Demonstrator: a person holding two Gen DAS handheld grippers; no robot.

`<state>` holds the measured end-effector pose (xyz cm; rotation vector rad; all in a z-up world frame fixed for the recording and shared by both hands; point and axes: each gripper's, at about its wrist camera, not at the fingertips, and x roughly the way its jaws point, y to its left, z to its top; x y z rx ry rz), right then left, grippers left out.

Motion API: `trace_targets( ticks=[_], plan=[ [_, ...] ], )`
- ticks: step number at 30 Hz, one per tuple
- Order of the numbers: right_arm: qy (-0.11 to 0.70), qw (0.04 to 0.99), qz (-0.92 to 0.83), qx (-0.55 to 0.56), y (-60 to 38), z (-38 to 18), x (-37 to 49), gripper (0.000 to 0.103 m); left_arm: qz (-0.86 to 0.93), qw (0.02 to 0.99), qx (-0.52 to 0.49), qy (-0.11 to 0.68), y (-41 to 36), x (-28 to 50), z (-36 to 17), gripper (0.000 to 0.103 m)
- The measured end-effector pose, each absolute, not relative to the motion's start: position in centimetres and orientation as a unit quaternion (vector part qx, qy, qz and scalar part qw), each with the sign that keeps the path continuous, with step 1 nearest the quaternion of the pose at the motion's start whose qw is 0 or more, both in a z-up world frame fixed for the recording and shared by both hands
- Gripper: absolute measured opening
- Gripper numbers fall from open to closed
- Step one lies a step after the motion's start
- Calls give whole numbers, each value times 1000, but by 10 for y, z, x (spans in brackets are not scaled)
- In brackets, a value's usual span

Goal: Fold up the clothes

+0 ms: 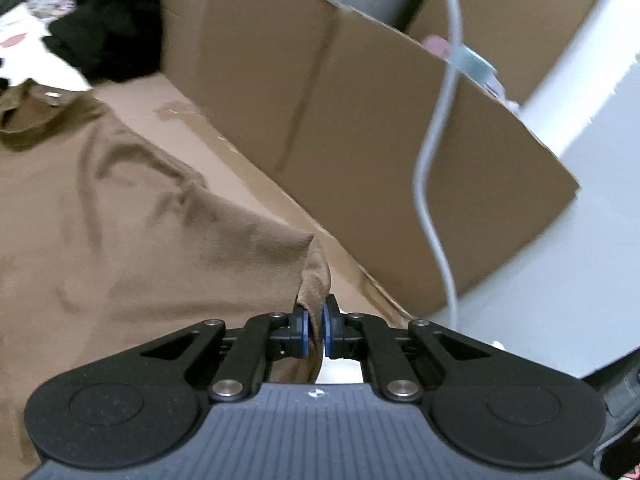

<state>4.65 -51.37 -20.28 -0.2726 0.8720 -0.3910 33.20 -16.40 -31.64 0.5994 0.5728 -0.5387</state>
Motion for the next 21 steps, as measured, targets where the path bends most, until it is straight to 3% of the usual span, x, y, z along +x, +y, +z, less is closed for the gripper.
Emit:
trace_targets(
  ticks=[4, 6, 8, 11, 21],
  plan=[
    [431, 868, -208, -133, -520, -208, 50, 12, -259, 880, 290, 274, -156, 326, -311, 64],
    [427, 869, -213, -132, -520, -205, 49, 22, -257, 881, 285, 277, -152, 325, -309, 64],
    [418, 871, -220, -132, -519, -200, 46, 44, -254, 881, 282, 282, -146, 322, -307, 64],
    [401, 878, -230, -125, -515, -190, 35, 54, -250, 880, 285, 286, -135, 314, -304, 65],
    [457, 872, -167, -51, -493, -212, -4, 55, -245, 881, 281, 290, -102, 289, -279, 65]
  ],
)
